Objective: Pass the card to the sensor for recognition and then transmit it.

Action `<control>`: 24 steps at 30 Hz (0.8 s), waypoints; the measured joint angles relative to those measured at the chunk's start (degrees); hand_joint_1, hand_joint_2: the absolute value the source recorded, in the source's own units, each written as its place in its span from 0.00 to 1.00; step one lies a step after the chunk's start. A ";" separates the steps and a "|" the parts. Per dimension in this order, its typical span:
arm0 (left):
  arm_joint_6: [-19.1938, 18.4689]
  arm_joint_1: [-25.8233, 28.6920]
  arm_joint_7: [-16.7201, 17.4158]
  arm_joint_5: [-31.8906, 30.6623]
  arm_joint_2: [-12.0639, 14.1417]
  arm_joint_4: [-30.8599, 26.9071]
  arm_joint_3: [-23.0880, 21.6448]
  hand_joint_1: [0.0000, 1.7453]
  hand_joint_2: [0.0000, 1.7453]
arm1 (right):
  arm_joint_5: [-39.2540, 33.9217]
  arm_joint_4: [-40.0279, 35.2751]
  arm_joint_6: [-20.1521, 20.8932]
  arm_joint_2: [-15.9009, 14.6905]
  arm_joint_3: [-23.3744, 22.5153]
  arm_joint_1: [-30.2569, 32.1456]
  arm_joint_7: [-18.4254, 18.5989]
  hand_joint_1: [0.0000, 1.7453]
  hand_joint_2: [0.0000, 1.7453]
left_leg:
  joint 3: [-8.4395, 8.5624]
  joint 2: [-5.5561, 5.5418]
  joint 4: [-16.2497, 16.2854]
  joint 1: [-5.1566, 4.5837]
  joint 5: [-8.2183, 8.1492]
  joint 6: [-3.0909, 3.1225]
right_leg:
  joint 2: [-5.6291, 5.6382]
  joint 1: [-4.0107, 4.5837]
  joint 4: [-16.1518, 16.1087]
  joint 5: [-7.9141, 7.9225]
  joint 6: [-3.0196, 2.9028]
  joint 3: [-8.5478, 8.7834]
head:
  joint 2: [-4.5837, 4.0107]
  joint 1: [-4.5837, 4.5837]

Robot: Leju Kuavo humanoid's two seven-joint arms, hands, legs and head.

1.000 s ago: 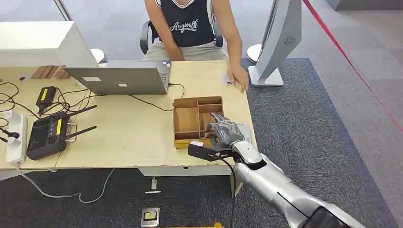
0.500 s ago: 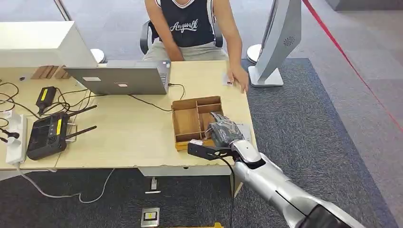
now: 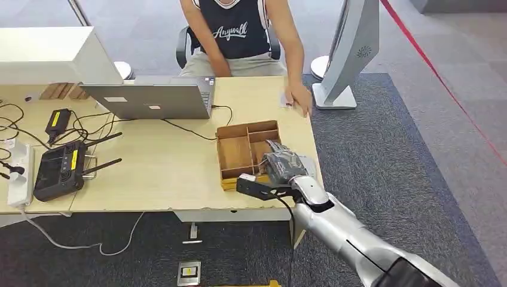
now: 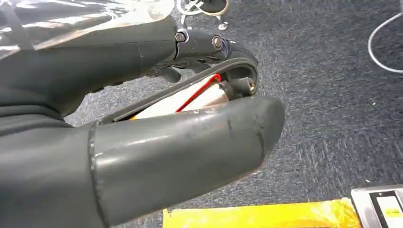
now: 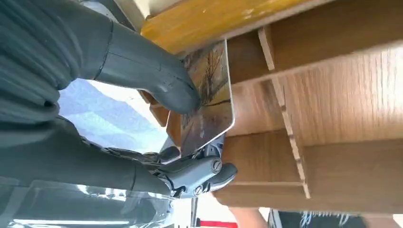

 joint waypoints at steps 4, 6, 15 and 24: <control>-0.02 0.01 -0.07 -1.51 0.00 0.00 0.59 0.00 0.00 | 0.64 -2.96 -1.70 -0.90 -0.66 -0.82 1.62 1.00 1.00 | 0.00 0.00 0.01 -0.01 0.00 0.00 | 0.00 -0.01 0.00 0.01 0.00 -0.01 | 0.00 0.00; 0.00 0.00 -0.05 -2.01 0.00 0.00 0.83 0.00 0.00 | 1.27 -5.44 -1.68 -1.75 -1.22 -2.01 2.69 1.00 1.00 | 0.01 0.01 0.02 -0.01 0.00 0.00 | 0.00 -0.01 0.00 0.01 0.00 -0.01 | 0.00 0.00; 0.00 -0.80 0.59 -3.54 -0.11 -0.02 1.29 0.00 0.00 | 2.93 -16.18 0.05 -4.90 -4.44 -7.53 4.11 1.00 1.00 | 0.00 0.01 0.02 -0.01 0.01 0.01 | 0.00 -0.01 0.01 0.02 0.00 0.00 | 0.00 0.00; -0.04 -1.10 1.57 -4.59 -0.52 -0.17 1.75 0.00 0.00 | 2.12 -17.46 5.20 -4.20 -4.68 -13.25 2.49 1.00 1.00 | -0.03 0.00 0.01 0.00 0.01 0.01 | 0.02 0.00 0.01 0.01 0.00 -0.01 | 0.00 0.00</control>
